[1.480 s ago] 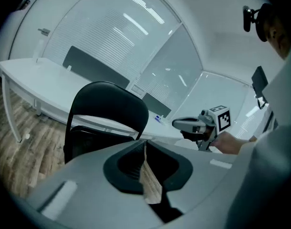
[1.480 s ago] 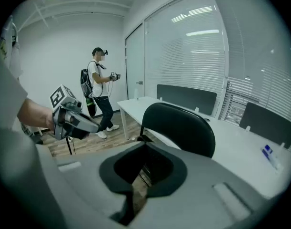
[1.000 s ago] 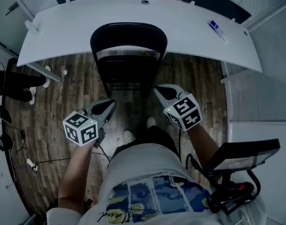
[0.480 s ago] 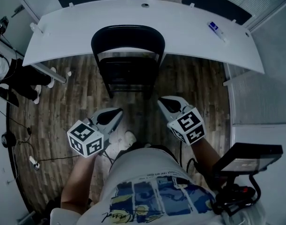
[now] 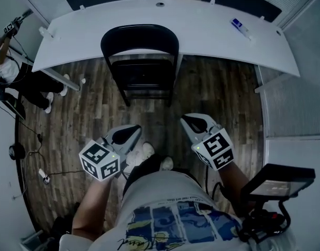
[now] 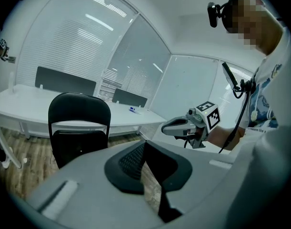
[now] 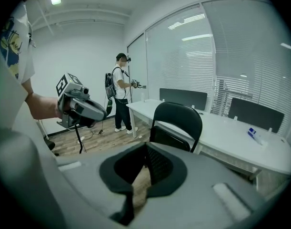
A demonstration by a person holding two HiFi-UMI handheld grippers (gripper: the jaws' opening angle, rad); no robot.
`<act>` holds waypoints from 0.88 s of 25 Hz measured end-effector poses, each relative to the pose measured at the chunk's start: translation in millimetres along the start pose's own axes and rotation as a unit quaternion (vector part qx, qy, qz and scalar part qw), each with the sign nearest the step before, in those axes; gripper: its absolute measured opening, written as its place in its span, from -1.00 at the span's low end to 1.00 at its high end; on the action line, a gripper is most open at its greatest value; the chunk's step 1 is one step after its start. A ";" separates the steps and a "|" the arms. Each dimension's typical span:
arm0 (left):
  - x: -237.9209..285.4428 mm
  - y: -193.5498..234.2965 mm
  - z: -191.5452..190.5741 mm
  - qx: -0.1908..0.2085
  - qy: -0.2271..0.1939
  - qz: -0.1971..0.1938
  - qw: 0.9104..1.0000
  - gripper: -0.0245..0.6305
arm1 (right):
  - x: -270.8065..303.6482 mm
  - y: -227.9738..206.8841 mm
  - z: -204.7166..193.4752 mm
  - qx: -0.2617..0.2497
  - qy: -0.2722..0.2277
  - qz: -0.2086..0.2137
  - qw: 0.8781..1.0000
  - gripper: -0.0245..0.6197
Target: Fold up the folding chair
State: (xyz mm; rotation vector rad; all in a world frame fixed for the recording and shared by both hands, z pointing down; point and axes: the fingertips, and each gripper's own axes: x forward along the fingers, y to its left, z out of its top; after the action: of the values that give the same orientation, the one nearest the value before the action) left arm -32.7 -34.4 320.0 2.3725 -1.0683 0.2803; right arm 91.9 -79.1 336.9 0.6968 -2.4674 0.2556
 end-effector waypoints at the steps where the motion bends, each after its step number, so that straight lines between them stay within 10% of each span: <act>1: -0.6 -6.5 -1.0 0.000 -0.001 0.000 1.000 -0.92 | -4.8 2.2 -1.6 0.002 -0.005 0.000 1.000 -0.91; 22: -71.7 -35.2 -20.3 0.053 0.010 -0.076 0.996 -0.92 | -30.8 102.2 -1.8 0.047 -0.026 -0.059 0.997 -0.91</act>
State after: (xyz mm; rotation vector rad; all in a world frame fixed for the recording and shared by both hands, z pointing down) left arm -53.9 41.6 296.4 2.5244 -0.8771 0.3125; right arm 60.3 21.1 318.0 0.8960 -2.4656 0.3121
